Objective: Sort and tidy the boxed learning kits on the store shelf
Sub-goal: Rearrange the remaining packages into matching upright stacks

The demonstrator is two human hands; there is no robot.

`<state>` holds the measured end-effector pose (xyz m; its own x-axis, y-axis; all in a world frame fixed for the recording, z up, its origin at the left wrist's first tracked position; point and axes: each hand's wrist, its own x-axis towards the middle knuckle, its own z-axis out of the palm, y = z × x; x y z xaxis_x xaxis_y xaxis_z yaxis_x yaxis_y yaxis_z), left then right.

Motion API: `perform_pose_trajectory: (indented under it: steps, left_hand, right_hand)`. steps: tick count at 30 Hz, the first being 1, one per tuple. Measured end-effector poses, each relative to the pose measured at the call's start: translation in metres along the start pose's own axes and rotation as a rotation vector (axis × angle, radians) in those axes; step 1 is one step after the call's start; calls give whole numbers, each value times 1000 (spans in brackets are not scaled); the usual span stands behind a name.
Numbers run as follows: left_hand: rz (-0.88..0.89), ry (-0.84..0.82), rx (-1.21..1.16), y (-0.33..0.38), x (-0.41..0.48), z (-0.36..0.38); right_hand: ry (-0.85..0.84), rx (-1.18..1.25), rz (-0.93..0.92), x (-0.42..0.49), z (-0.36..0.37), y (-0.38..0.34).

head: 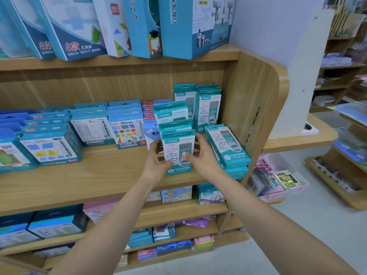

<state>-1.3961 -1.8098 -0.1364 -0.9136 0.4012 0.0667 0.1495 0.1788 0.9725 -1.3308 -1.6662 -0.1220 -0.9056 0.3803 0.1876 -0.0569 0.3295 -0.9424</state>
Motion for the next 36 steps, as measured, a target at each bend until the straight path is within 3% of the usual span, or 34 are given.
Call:
perform_pose_trajectory:
  steps: [9,15,25,36]
  left_hand:
    - [-68,-96,154,-22,17,-6]
    - [-54,4,217,-34,19,-10]
    - [-55,14,223,-33,17,-6]
    - [38,288,276,-24,-5,-1]
  right_hand:
    - [-107,-123,138,8,10,16]
    - [-53,-170,97,8,13,18]
    - [-106,-163,150,12,17,25]
    - [3,-150,79,-2,-7,23]
